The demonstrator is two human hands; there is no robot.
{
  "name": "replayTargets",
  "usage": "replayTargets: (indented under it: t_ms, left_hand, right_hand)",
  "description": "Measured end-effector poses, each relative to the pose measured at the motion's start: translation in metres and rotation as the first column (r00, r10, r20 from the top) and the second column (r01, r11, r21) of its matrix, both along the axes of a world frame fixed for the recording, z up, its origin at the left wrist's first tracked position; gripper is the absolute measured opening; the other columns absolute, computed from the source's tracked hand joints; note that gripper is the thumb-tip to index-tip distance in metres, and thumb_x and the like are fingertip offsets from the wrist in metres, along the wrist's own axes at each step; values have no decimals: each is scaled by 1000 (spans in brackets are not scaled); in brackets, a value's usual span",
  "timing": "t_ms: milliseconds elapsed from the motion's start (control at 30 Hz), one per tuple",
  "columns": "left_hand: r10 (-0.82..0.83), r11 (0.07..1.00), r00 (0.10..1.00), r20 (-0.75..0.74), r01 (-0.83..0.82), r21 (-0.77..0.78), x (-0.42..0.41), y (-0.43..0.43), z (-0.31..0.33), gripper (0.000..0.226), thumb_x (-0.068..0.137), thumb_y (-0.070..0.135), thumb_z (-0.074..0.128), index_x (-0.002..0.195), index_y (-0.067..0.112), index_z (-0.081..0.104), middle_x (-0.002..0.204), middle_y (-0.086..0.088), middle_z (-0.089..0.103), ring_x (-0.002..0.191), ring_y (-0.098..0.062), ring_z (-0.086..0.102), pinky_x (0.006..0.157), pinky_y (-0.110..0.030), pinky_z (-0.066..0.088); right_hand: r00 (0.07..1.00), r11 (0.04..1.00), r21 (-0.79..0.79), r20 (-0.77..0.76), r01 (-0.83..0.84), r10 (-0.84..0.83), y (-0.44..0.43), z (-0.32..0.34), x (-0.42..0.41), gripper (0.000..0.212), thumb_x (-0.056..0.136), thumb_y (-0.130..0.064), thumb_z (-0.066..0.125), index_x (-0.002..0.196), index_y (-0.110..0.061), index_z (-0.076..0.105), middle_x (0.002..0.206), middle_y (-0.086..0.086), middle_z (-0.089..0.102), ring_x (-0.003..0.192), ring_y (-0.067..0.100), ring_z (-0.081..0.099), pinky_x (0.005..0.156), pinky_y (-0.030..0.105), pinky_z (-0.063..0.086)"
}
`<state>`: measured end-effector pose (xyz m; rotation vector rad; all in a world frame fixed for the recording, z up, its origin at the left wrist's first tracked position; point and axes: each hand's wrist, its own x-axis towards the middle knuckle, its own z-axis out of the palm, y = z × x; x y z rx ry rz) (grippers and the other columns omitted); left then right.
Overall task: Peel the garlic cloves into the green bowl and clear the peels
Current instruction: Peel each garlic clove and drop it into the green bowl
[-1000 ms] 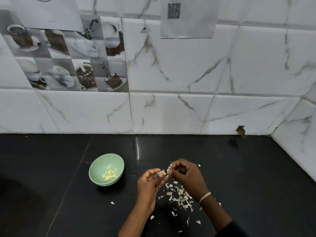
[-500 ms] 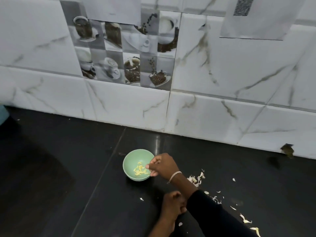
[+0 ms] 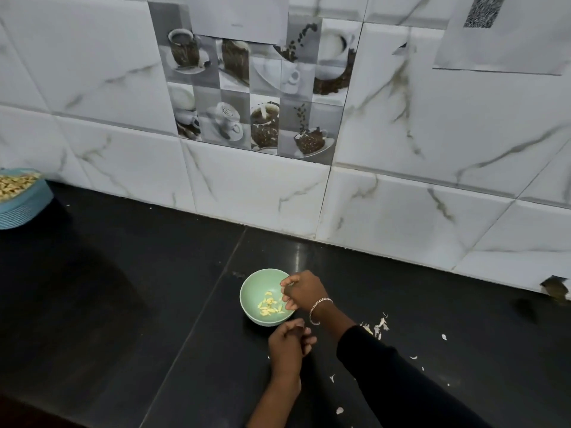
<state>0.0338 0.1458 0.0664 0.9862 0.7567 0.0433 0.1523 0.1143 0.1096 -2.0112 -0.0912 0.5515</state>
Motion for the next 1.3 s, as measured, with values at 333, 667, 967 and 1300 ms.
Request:
replayTargets:
  t_ms: [333, 667, 967, 1300]
  left_hand:
    - [-83, 995, 997, 9, 82, 63, -5, -21, -10, 9, 96, 6, 60, 100, 3, 68, 77, -10, 69, 63, -17, 65, 52, -23, 45]
    - [-369, 921, 929, -1, 366, 136, -16, -125, -19, 10, 97, 5, 60, 94, 5, 70, 77, -11, 69, 65, -19, 66, 59, -28, 46]
    - [-486, 851, 874, -12, 476, 220, -26, -173, -8, 13, 95, -1, 57, 99, -2, 69, 77, -12, 69, 62, -18, 66, 53, -23, 47]
    - [-487, 840, 873, 34, 457, 293, -39, -178, 1, 12, 94, -1, 57, 94, -4, 69, 74, -9, 68, 64, -18, 63, 56, -24, 47]
  right_hand:
    - [968, 983, 68, 176, 170, -179, -160, 20, -64, 36, 93, -27, 72, 71, 1, 68, 58, 9, 67, 48, 14, 61, 46, 21, 46]
    - [778, 761, -162, 122, 629, -617, -376, -47, -177, 13, 92, -5, 65, 85, -12, 73, 64, 6, 71, 50, 11, 63, 47, 25, 51]
    - [870, 779, -390, 197, 492, -451, -406, -78, -189, 23, 79, -19, 81, 81, -36, 65, 92, -4, 69, 83, 6, 63, 72, 12, 44]
    - [855, 773, -369, 176, 517, -488, -391, -88, -185, 18, 85, -18, 72, 68, -22, 67, 69, -5, 68, 67, 7, 64, 69, 28, 53]
